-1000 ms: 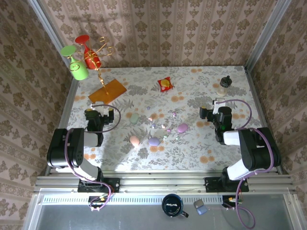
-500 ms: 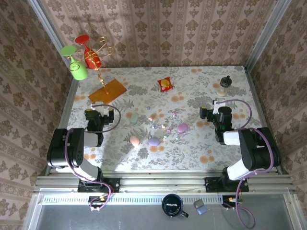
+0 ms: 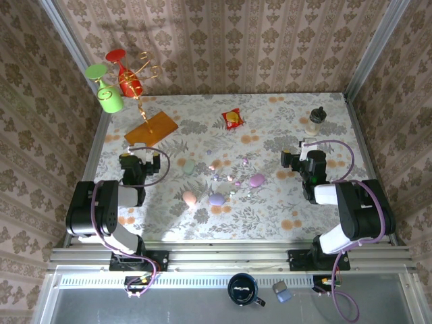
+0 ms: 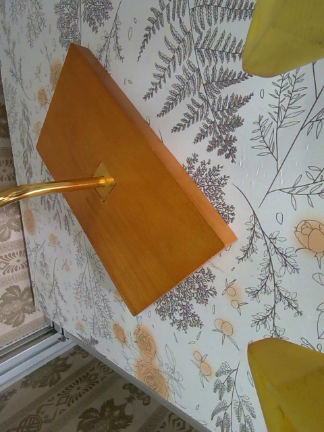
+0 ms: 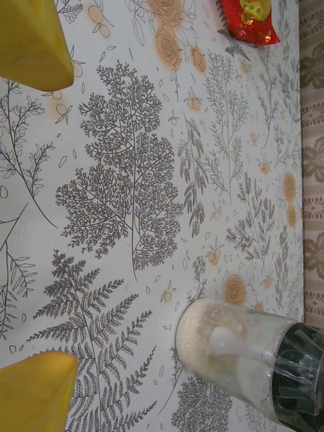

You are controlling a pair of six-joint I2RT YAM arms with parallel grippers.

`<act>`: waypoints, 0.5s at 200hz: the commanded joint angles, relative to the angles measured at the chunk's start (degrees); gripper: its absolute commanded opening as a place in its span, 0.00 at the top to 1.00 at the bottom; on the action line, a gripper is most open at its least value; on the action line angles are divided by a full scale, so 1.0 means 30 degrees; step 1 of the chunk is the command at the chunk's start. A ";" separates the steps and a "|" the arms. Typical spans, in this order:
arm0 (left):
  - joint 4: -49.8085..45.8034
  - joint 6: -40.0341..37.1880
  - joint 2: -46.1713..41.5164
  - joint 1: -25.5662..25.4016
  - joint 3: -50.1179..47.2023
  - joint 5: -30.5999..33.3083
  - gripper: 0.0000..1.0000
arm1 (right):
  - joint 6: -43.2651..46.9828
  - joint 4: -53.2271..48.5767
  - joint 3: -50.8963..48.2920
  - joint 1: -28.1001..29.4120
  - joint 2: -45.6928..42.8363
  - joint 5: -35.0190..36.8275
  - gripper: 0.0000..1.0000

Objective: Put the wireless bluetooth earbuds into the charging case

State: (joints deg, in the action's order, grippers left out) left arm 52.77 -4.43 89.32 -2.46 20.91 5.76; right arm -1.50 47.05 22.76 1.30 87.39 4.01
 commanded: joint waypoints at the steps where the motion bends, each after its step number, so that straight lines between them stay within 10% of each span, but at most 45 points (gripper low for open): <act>1: 0.0311 0.0346 -0.0037 0.0204 0.0334 -0.0225 0.00 | -0.0057 0.0598 0.0213 -0.0082 0.0078 -0.0136 0.00; 100: -0.7072 0.0332 -0.7068 -0.1208 0.1117 0.0744 0.00 | -0.0819 -0.6322 0.1663 -0.0026 -0.6833 -0.1507 0.00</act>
State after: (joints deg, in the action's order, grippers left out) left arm 42.17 -4.43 73.58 -3.64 21.28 6.46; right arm -1.83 32.97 27.11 1.30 72.55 1.78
